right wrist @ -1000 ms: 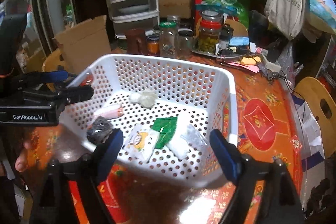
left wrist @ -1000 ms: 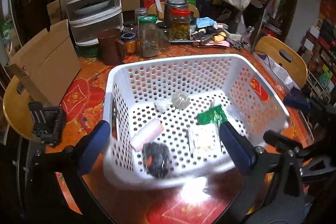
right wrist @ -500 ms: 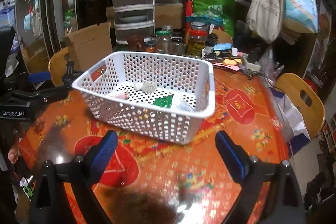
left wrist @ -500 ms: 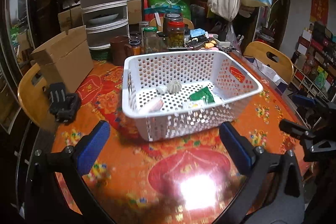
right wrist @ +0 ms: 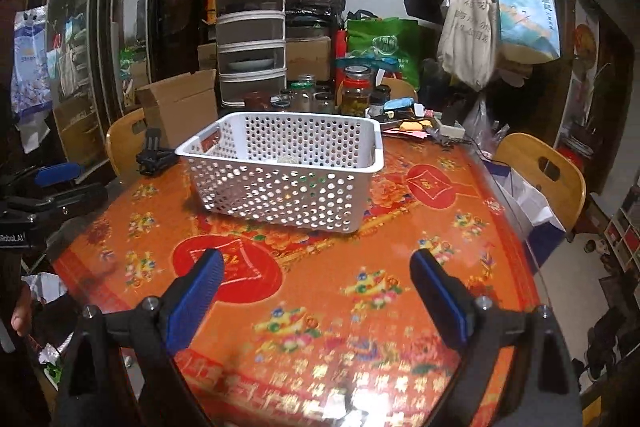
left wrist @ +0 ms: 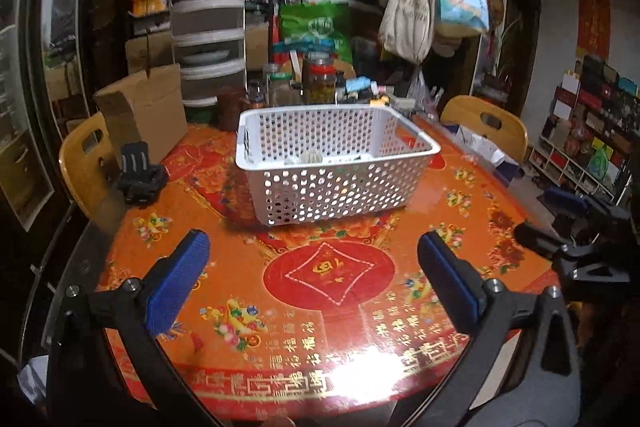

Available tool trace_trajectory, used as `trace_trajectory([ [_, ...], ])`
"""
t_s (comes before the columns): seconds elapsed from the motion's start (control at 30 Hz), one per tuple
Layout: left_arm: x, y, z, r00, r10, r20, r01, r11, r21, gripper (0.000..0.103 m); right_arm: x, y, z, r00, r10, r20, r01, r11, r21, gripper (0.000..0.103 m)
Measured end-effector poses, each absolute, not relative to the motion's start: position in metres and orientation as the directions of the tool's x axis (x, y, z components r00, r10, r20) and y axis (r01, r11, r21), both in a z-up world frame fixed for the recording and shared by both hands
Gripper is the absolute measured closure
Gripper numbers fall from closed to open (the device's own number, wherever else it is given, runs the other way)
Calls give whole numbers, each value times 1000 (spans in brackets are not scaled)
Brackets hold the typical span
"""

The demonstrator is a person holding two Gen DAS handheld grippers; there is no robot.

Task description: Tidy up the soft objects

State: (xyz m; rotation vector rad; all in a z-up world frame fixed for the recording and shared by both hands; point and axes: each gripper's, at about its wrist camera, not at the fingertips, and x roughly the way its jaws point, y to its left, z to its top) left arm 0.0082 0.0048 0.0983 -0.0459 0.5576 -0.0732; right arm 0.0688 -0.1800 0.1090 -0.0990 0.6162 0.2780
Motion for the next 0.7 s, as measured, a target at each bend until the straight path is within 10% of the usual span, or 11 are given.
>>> trace_trajectory([
  [0.7, -3, 2, 107, 853, -36, -521, 14, 999, -47, 0, 54, -172, 128, 808, 237, -539, -278, 961, 6, 8],
])
